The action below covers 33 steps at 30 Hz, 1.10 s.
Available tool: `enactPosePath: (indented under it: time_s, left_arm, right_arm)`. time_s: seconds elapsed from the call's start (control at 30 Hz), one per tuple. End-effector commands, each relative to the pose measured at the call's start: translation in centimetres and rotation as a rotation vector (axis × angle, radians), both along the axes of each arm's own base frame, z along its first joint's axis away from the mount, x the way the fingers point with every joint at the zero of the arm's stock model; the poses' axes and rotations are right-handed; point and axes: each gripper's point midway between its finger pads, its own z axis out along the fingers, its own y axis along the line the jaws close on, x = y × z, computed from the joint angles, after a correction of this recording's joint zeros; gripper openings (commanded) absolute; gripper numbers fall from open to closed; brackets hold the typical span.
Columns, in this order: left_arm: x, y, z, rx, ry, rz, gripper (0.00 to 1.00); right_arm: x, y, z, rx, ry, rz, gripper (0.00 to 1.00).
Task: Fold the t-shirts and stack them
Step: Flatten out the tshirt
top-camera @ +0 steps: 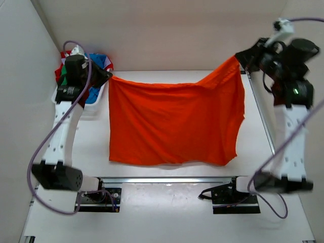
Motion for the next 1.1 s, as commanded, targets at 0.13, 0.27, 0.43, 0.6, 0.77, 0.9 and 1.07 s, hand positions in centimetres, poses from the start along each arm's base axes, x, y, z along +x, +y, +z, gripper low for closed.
enactPosePath:
  time_s: [0.13, 0.27, 0.43, 0.6, 0.77, 0.9, 1.07]
  left_arm:
    - [9.5, 0.4, -1.1, 0.059, 0.020, -0.026, 0.00]
    - [13.1, 0.7, 4.0, 0.027, -0.053, -0.031, 0.00]
    - [10.7, 3.0, 7.4, -0.008, -0.118, -0.025, 0.00]
    - [6.7, 2.4, 3.4, -0.001, -0.075, -0.037, 0.00]
    - [1.1, 1.7, -5.9, -0.017, 0.059, -0.060, 0.00]
    - [-2.6, 1.1, -11.3, 0.012, 0.150, -0.079, 0.00]
    - [-6.4, 1.0, -13.6, 0.004, 0.159, -0.085, 0.00]
  right_arm:
    - [11.6, -1.3, -0.4, -0.045, 0.024, 0.006, 0.00]
    - [12.4, -3.6, 2.5, 0.042, -0.025, 0.030, 0.00]
    - [8.5, -3.8, 5.4, 0.040, -0.114, 0.030, 0.00]
    - [7.4, -3.7, -1.0, 0.000, 0.048, 0.000, 0.01]
    - [4.5, -3.4, -10.5, -0.099, 0.237, -0.068, 0.00]
    - [-0.5, -3.9, -16.9, -0.128, 0.372, -0.161, 0.00]
    - [-6.2, -2.8, -16.9, -0.165, 0.303, -0.208, 0.00]
